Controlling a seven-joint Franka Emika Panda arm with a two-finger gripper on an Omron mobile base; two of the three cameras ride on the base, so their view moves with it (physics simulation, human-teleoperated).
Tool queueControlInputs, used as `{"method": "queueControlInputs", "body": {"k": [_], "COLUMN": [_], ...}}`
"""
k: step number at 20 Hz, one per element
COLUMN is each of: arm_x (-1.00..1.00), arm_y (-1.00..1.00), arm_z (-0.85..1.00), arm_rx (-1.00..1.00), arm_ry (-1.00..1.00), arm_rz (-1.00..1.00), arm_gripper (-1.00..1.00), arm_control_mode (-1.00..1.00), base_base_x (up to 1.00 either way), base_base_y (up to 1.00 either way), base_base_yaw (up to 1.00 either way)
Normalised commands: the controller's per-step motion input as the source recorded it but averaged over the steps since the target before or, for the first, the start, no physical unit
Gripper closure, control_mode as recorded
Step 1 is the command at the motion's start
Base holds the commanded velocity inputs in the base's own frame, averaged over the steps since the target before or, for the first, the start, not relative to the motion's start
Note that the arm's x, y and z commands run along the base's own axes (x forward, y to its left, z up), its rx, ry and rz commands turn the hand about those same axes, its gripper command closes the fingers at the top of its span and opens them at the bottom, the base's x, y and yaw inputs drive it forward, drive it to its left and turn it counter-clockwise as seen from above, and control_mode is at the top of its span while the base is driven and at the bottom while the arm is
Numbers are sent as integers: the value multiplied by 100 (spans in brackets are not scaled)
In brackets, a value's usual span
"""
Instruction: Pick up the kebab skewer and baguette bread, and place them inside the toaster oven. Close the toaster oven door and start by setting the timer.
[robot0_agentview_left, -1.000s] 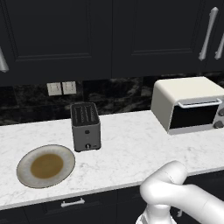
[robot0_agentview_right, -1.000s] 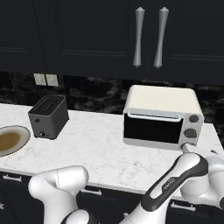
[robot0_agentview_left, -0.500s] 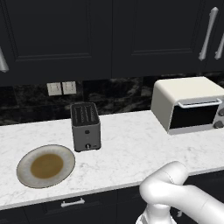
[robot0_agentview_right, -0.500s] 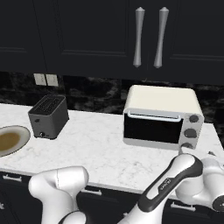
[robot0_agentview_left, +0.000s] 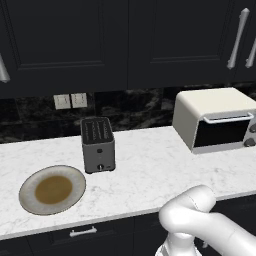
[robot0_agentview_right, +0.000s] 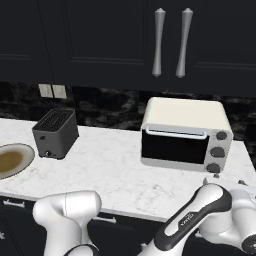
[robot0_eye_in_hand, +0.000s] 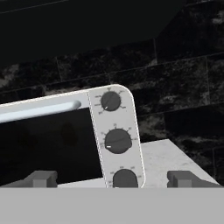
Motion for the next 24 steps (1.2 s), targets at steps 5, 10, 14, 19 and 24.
{"method": "queueControlInputs", "body": {"k": [5,10,14,19,24], "arm_x": [0,-6,-2,0,11], "arm_y": [0,0,0,0,0], "arm_z": [-6,-32,-31,-21,-10], "arm_rx": [0,-5,-5,-4,-4], "arm_ry": [0,0,0,1,1], "arm_rz": [0,0,0,0,0], "arm_gripper": [-100,-100,-100,-100,-100], "arm_control_mode": [-100,-100,-100,-100,-100], "base_base_x": [0,0,0,0,0], "base_base_y": [0,0,0,0,0], "base_base_yaw": [0,0,0,0,0]}}
